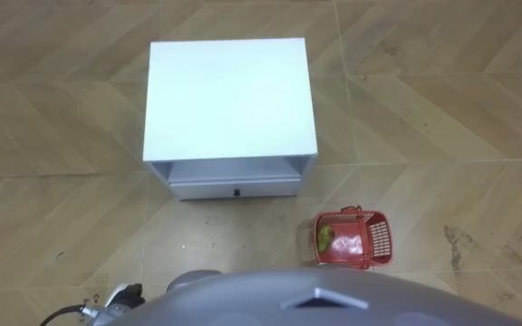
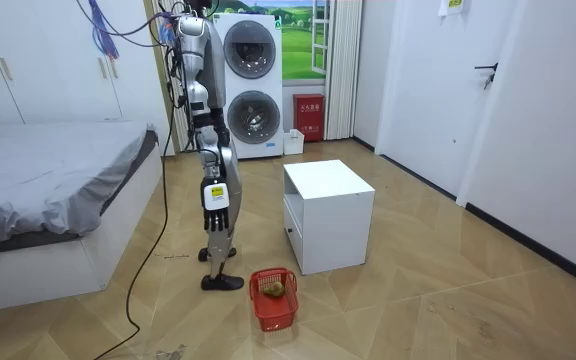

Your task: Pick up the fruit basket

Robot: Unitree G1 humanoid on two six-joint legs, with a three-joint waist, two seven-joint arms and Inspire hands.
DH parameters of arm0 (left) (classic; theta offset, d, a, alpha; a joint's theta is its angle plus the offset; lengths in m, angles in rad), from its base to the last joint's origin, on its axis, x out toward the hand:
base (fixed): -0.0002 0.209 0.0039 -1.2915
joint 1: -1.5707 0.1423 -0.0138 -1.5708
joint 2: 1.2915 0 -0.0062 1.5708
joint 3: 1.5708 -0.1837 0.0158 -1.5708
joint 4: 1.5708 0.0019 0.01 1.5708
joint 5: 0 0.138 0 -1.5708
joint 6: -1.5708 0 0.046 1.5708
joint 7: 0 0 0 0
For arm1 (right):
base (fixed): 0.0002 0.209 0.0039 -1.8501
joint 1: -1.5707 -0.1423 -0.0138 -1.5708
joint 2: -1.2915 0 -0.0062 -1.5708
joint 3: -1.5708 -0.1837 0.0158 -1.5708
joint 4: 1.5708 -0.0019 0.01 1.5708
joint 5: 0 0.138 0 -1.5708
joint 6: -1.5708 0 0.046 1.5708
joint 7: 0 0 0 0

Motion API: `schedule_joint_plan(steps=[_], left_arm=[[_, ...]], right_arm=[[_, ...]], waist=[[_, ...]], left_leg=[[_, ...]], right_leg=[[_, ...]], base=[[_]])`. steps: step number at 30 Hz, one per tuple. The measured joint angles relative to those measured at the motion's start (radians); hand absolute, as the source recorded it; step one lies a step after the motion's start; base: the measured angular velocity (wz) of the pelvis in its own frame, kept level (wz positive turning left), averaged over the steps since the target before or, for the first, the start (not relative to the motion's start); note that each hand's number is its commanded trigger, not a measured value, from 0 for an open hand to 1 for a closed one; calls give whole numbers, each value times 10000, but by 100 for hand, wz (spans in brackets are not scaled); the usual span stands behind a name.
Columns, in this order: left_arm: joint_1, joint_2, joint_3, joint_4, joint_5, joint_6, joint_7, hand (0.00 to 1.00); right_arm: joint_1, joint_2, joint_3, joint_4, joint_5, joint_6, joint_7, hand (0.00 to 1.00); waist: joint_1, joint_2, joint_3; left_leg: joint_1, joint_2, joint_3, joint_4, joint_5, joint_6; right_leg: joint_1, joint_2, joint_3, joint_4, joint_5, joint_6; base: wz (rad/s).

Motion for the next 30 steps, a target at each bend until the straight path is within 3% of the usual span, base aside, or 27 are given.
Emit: schedule_joint_plan(steps=[30], left_arm=[[-16, 10, 127, -17, -27, -105, -4, 0]], right_arm=[[-169, -1, 12, 112, 78, 3, 224, 0]], waist=[[-2, -127, 27]], left_leg=[[-12, -4, -30, 2, 0, 0]], right_leg=[[18, -18, -101, -16, -13, -6]], base=[[0]])
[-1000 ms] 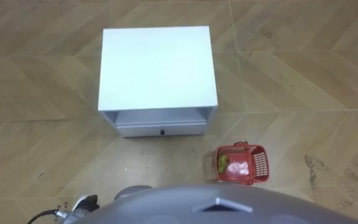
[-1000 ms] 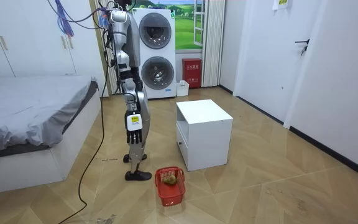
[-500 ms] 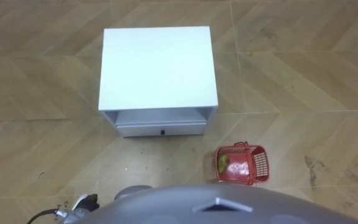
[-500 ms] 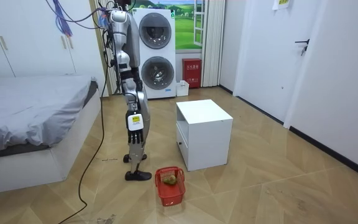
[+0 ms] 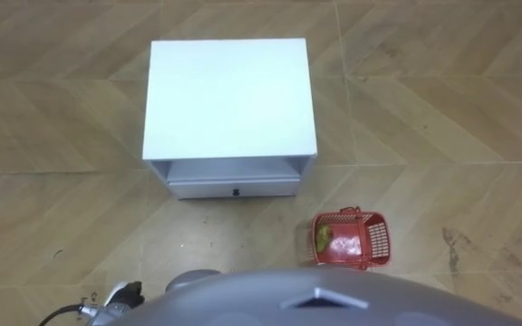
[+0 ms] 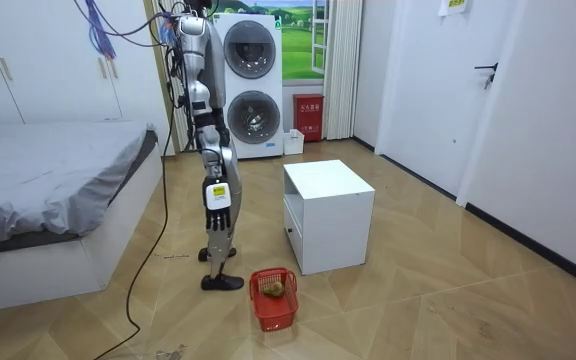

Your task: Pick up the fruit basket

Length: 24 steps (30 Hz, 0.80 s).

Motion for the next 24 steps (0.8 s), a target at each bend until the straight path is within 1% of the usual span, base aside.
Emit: schedule_joint_plan(steps=[8, 12, 15, 16, 18, 19, 20, 21, 22, 24], left_arm=[[1, 0, 52, 7, 0, 1, 2, 0], [2, -1, 67, -11, 3, -9, 2, 0], [1, -1, 87, -20, 13, -52, -2, 0], [5, -1, 85, -21, 9, -52, -20, 0], [16, -8, 83, -63, 8, -49, -124, 0], [20, -7, 81, -115, 8, -43, -204, 0], [21, -7, 81, -127, 8, -43, -224, 0], [15, -6, 82, -126, 7, -49, -250, 0], [-7, -2, 82, -132, -3, -55, -292, 0], [-39, -1, 79, -177, 8, -81, -332, 0]], right_arm=[[-3, 0, -1, 75, 7, 5, 0, 0], [-6, 0, -17, 73, 30, 6, 24, 0], [-5, 1, -28, 71, 34, 4, 122, 0], [7, 1, -75, 72, 43, 4, 141, 0], [29, 1, -204, 73, 85, 5, 148, 0], [12, 1, -229, 69, 128, 5, 147, 0], [3, 1, -229, 69, 150, 5, 147, 0], [-14, 0, -230, 61, 179, 4, 145, 0], [-5, -3, -228, 26, 341, 1, 132, 0], [-77, -12, -225, 18, 483, -11, 82, 0]], waist=[[2, 7, -2], [-3, 37, -22], [-5, 72, -45], [-8, 28, -20], [-10, 46, -30], [-10, 19, -9], [-7, 24, -9], [-2, 42, -29], [1, 95, -75], [14, 100, -101]], left_leg=[[1, 1, -3, 5, 0, 0], [-6, -9, -22, 17, 0, 0], [-4, -29, -58, 19, 0, 0], [-2, -40, -78, 28, 0, 0], [-10, -53, -78, 57, 0, 0], [-20, -52, -76, 62, 0, 0], [-25, -52, -73, 62, -1, 0], [-86, -51, -50, 74, -9, 12], [-204, -48, -43, 115, -19, 24], [-437, -53, 7, 308, -30, 37]], right_leg=[[1, 0, -3, 6, 0, 0], [-5, -26, -30, 35, -13, -1], [-5, -122, -104, 100, -63, 7], [-28, -154, -129, 205, -121, 12], [-42, -171, -131, 220, -137, 13], [-63, -174, -131, 233, -146, 8], [-121, -176, -131, 236, -151, 8], [-204, -183, -136, 244, -179, 3], [-308, -185, -143, 258, -179, 2], [-588, -214, -107, 454, -175, -4]], base=[[0], [1], [6], [8], [2], [0], [0], [0], [0], [-3]])
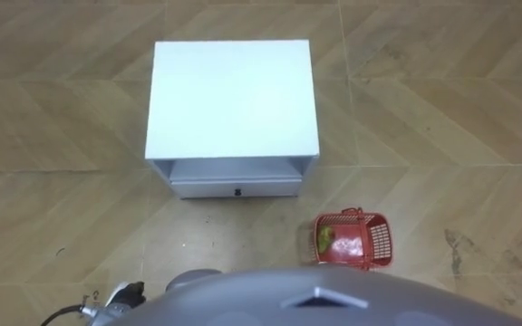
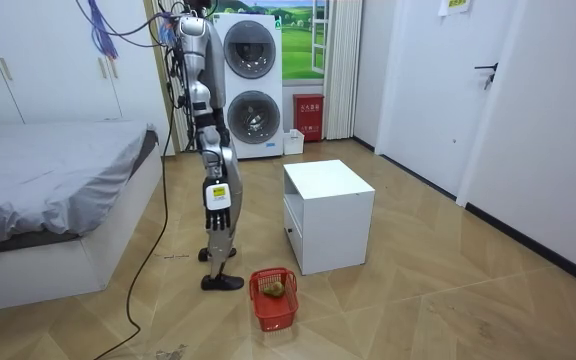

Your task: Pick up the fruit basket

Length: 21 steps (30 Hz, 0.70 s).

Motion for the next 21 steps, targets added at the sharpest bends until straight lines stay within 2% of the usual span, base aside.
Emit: schedule_joint_plan(steps=[2, 4, 5, 6, 7, 8, 9, 10, 11, 12, 13, 14, 16, 17, 18, 19, 20, 21], left_arm=[[-68, 20, 21, 34, 30, -6, -69, 0], [-459, 33, 265, 376, 104, -155, -133, 0], [-556, 33, 357, 491, 106, -228, -162, 0], [-707, 63, 595, 552, 125, -437, -250, 0], [-792, 133, 1003, 580, 127, -651, -273, 0], [-876, 183, 1188, 596, 145, -674, -274, 0], [-1022, 404, 1246, 596, 194, -720, -281, 0], [-1057, 629, 1169, 549, 164, -778, -252, 0], [-1132, 708, 1137, 488, 96, -750, -244, 0], [-1162, 802, 1131, 495, -93, -659, -225, 0], [-1257, 877, 1107, 528, -349, -560, -166, 0], [-1348, 921, 1085, 602, -431, -553, -84, 0], [-1755, 965, 1052, 810, -645, -580, 211, 0], [-2065, 1062, 999, 1033, -898, -633, 375, 0], [-2482, 1211, 886, 1162, -1192, -655, 491, 0], [-2681, 1292, 785, 1210, -1250, -677, 551, 0], [-3093, 1362, 766, 1401, -1291, -791, 681, 0], [-3357, 1356, 746, 1524, -1545, -867, 757, 0]], right_arm=[[-150, 0, -130, 15, -17, -22, -47, 0], [-472, -134, -185, 15, -19, -102, -224, 0], [-561, -198, -189, 7, -35, -113, -293, 0], [-724, -317, -277, -7, -113, -153, -419, 0], [-993, -319, -538, -28, -141, -204, -459, 0], [-1009, -306, -654, -68, -116, -229, -465, 0], [-752, -235, -878, -75, -61, -332, -494, 0], [-716, -215, -897, -46, 140, -276, -512, 0], [-798, -263, -896, -81, 308, -288, -552, 0], [-1093, -383, -888, -228, 567, -352, -680, 0], [-1506, -512, -832, -226, 1124, -541, -809, 0], [-1743, -547, -799, -207, 1348, -647, -842, 0], [-2414, -640, -660, -186, 1751, -873, -851, 0], [-2826, -627, -469, -186, 1905, -967, -824, 0], [-3123, -618, -228, -207, 2038, -1130, -772, 0], [-3234, -621, -130, -216, 2108, -1207, -754, 0], [-3355, -661, -16, -207, 2261, -1319, -714, 0], [-3335, -706, 131, -182, 2524, -1310, -661, 0]], waist=[[-11, 19, 11], [-15, 11, 155], [-16, 98, 119], [10, 267, 52], [-69, 471, -55], [-170, 439, -16], [-251, 87, -13], [25, -287, -23], [167, -420, -28], [376, -486, -50], [419, -456, 26], [451, -469, 61], [548, -499, 77], [606, -601, 119], [599, -758, 154], [612, -843, 185], [630, -946, 227], [593, -989, 244]], left_leg=[[-405, -46, 51, 431, -24, 41], [-1466, -140, 109, 1571, -247, 433], [-1766, -172, 168, 1567, -242, 463], [-2432, -207, 315, 1541, -260, 540], [-3042, -28, 535, 1837, -251, 721], [-3255, -9, 821, 2053, -327, 856], [-3399, -304, 1181, 2288, -416, 992], [-3621, -588, 1454, 2536, -508, 1134], [-3842, -616, 1604, 2774, -587, 1189], [-4440, -547, 1711, 3394, -747, 1290], [-5130, -419, 1738, 4078, -934, 1338], [-5472, -412, 1739, 4432, -982, 1375], [-6673, -327, 1741, 5731, -1327, 1448], [-7550, -300, 1731, 6865, -1684, 1430], [-8527, -300, 1730, 8171, -2107, 1473], [-9017, -300, 1733, 8909, -2315, 1488], [-9970, -281, 1738, 10366, -2732, 1553], [-10709, -264, 1736, 11710, -3104, 1601]], right_leg=[[-294, -90, 35, 325, 13, -14], [-943, -212, 381, 982, 37, -29], [-1172, -210, 492, 1028, 45, -16], [-1676, -158, 645, 1032, 81, 146], [-2210, -142, 740, 1652, -4, 287], [-2482, -355, 698, 2835, -379, 319], [-2528, -979, 657, 5168, -834, 405], [-2468, -1430, 918, 6933, -832, 480], [-2451, -1536, 1114, 7549, -734, 525], [-2316, -1557, 1287, 8212, -433, 572], [-1998, -1526, 1305, 8438, -188, 611], [-1892, -1563, 1312, 8499, -128, 627], [-1543, -1690, 1314, 8573, -146, 678], [-1418, -1840, 1362, 8726, -233, 825], [-1385, -1892, 1519, 9008, -370, 1012], [-1411, -1891, 1671, 9282, -478, 1100], [-1563, -1861, 1934, 10241, -1337, 1181], [-1792, -1897, 1948, 11680, -2422, 1139]], base=[[-11], [-4], [-7], [-3], [17], [92], [114], [89], [12], [-14], [-8], [6], [6], [12], [19], [36], [43], [41]])
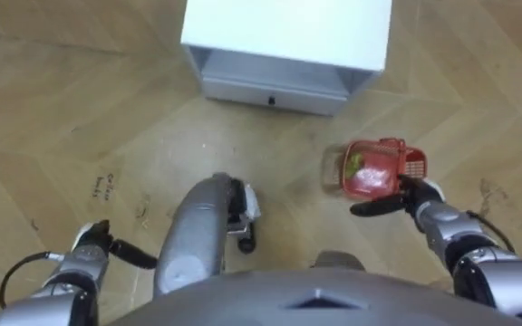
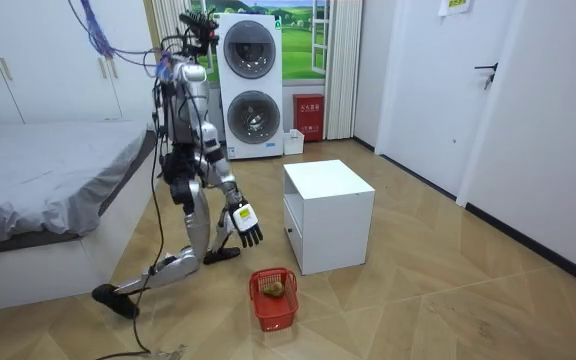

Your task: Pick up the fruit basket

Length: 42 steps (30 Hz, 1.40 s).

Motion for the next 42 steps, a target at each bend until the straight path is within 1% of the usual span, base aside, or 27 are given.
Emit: schedule_joint_plan(steps=[1, 2, 3, 4, 5, 6, 7, 8, 9, 10, 11, 13, 15, 16, 17, 18, 19, 21, 22, 23, 25, 27, 29, 31, 34, 38, 42], left_arm=[[-133, 9, -3, 149, -301, -138, 64, 0], [-221, 31, -6, 256, -453, -206, 95, 0], [-248, 62, -129, 332, -615, -280, 164, 0], [-201, 65, -310, 443, -715, -354, 297, 0], [-153, 59, -417, 493, -781, -382, 360, 0], [-12, 48, -562, 589, -831, -456, 453, 0], [128, 50, -603, 671, -841, -469, 517, 0], [206, 53, -612, 669, -842, -472, 540, 0], [375, 62, -656, 662, -854, -509, 565, 0], [486, 64, -683, 662, -905, -537, 567, 0], [678, 67, -696, 663, -1137, -564, 579, 0], [960, 83, -772, 628, -1444, -649, 864, 0], [1232, 88, -826, 622, -1650, -842, 1063, 0], [1371, 84, -831, 622, -1714, -889, 1139, 0], [1410, 83, -833, 618, -1781, -908, 1150, 0], [1428, 6, -906, 610, -1934, -943, 1162, 0], [1429, 2, -991, 611, -1998, -973, 1163, 0], [1447, 3, -1264, 624, -2013, -1146, 1172, 0], [1437, 8, -1436, 640, -2030, -1184, 1189, 0], [1436, 14, -1516, 641, -2065, -1233, 1200, 0], [1452, 16, -1580, 637, -2096, -1509, 1215, 0], [1501, 24, -1629, 631, -2097, -1527, 1215, 0], [1612, 41, -1638, 619, -2096, -1525, 1211, 0], [1703, 160, -1638, 612, -2096, -1526, 1198, 0], [1824, 323, -1638, 650, -2100, -1523, 1192, 0], [1933, 388, -1655, 663, -2116, -1508, 1192, 0], [2056, 389, -1738, 610, -2105, -1503, 1155, 0]], right_arm=[[74, 3, 93, -87, 258, 10, 105, 0], [209, 25, 112, -136, 366, 16, 165, 0], [416, 45, 114, -181, 527, 37, 250, 0], [571, 29, 107, -317, 629, 93, 252, 0], [620, 11, 104, -405, 675, 136, 244, 0], [636, -2, 100, -549, 780, 145, 220, 0], [652, 0, 100, -794, 903, 142, 209, 0], [674, 1, 98, -927, 942, 123, 194, 0], [800, 3, 98, -1294, 969, 93, 122, 0], [867, 3, 98, -1464, 1009, 83, 84, 0], [1024, 15, 96, -1838, 1078, 83, -73, 0], [1500, 14, 96, -2690, 1169, 24, -541, 0], [1540, 5, 78, -3144, 1267, 23, -779, 0], [1450, 2, 69, -3443, 1288, 14, -919, 0], [1409, -6, 63, -3589, 1292, -6, -991, 0], [1260, -46, 44, -3731, 1287, -88, -1121, 0], [1202, -45, 45, -3820, 1290, -95, -1190, 0], [1113, -82, 52, -4209, 1332, -276, -1414, 0], [1028, -119, 56, -4246, 1379, -354, -1472, 0], [1008, -134, 55, -4268, 1401, -380, -1519, 0], [1008, -287, 44, -4432, 1415, -409, -1669, 0], [1009, -421, -7, -4596, 1356, -408, -1775, 0], [1012, -526, -218, -4833, 1344, -420, -1851, 0], [976, -779, -330, -4879, 1367, -435, -1988, 0], [878, -967, -505, -5043, 1361, -481, -2225, 0], [797, -1073, -615, -5042, 1361, -683, -2420, 0], [794, -1124, -624, -4798, 1366, -711, -2421, 0]], waist=[[48, -81, 37], [149, -127, 52], [233, -206, 64], [214, -280, 104], [212, -298, 109], [203, -329, 108], [156, -401, 115], [106, -448, 130], [-12, -554, 132], [-27, -577, 117], [-85, -639, 70], [-292, -793, -14], [-499, -932, -49], [-628, -1054, -51], [-644, -1102, -49], [-660, -1017, -2], [-685, -1031, 4], [-705, -1032, 2], [-732, -1032, 1], [-752, -1031, 1], [-795, -1039, 2], [-861, -1084, 19], [-905, -1095, 11], [-863, -1154, -9], [-860, -1173, -8], [-857, -1206, 10], [-855, -1236, 19]], left_leg=[[-577, 22, -4, 1090, -330, -50], [-856, 43, -4, 1579, -471, -83], [-1307, 138, -5, 2402, -662, -101], [-1734, 182, -5, 3030, -751, -93], [-1931, 222, -4, 3293, -778, -86], [-2268, 349, -5, 3757, -828, -82], [-2510, 400, -5, 4056, -854, -131], [-2577, 401, -3, 4153, -860, -145], [-2639, 391, 14, 4273, -866, -172], [-2647, 396, 14, 4310, -871, -187], [-2646, 382, 13, 4325, -859, -237], [-2629, 229, 14, 4343, -801, -305], [-2631, 42, 14, 4399, -798, -381], [-2637, -65, 5, 4470, -844, -517], [-2640, -83, -6, 4523, -883, -597], [-2659, -175, -244, 4596, -914, -764], [-2666, -279, -355, 4588, -897, -850], [-2663, -652, -693, 4557, -893, -1164], [-2650, -802, -796, 4545, -873, -1226], [-2639, -871, -825, 4531, -876, -1253], [-2638, -957, -853, 4490, -904, -1320], [-2639, -1044, -838, 4444, -893, -1344], [-2640, -1086, -839, 4438, -891, -1347], [-2636, -1096, -840, 4436, -890, -1347], [-2597, -1095, -830, 4427, -887, -1349], [-2411, -1150, -732, 4332, -886, -1348], [-2289, -1267, -699, 4234, -860, -1388]], right_leg=[[-305, -19, 92, 1441, -527, -203], [-490, -24, 148, 2143, -630, -271], [-808, -40, 230, 3338, -740, -340], [-1037, -101, 239, 4256, -827, -349], [-1154, -111, 241, 4641, -872, -365], [-1351, -131, 262, 5292, -952, -387], [-1480, -152, 290, 5797, -987, -376], [-1500, -150, 312, 5980, -991, -379], [-1508, -132, 349, 6231, -996, -377], [-1494, -126, 358, 6294, -1001, -369], [-1477, -128, 369, 6356, -1024, -339], [-1285, -118, 353, 6382, -1172, -362], [-1111, -123, 422, 6440, -1388, -422], [-1059, -146, 590, 6558, -1531, -436], [-1047, -145, 692, 6629, -1591, -448], [-1021, -10, 757, 6647, -1615, -443], [-1021, -3, 799, 6652, -1619, -447], [-1009, 31, 938, 6647, -1619, -449], [-979, 12, 970, 6632, -1619, -449], [-949, 0, 963, 6613, -1618, -448], [-939, -40, 930, 6588, -1614, -441], [-935, -127, 915, 6582, -1612, -440], [-926, -166, 921, 6574, -1612, -439], [-918, -168, 916, 6572, -1612, -438], [-890, -183, 923, 6568, -1612, -439], [-725, -327, 925, 6526, -1612, -439], [-582, -448, 835, 6476, -1603, -437]], base=[[25], [6], [5], [6], [0], [0], [0], [9], [9], [7], [5], [17], [9], [-12], [-27], [-23], [-25], [-19], [-10], [0], [6], [6], [0], [0], [0], [1], [6]])
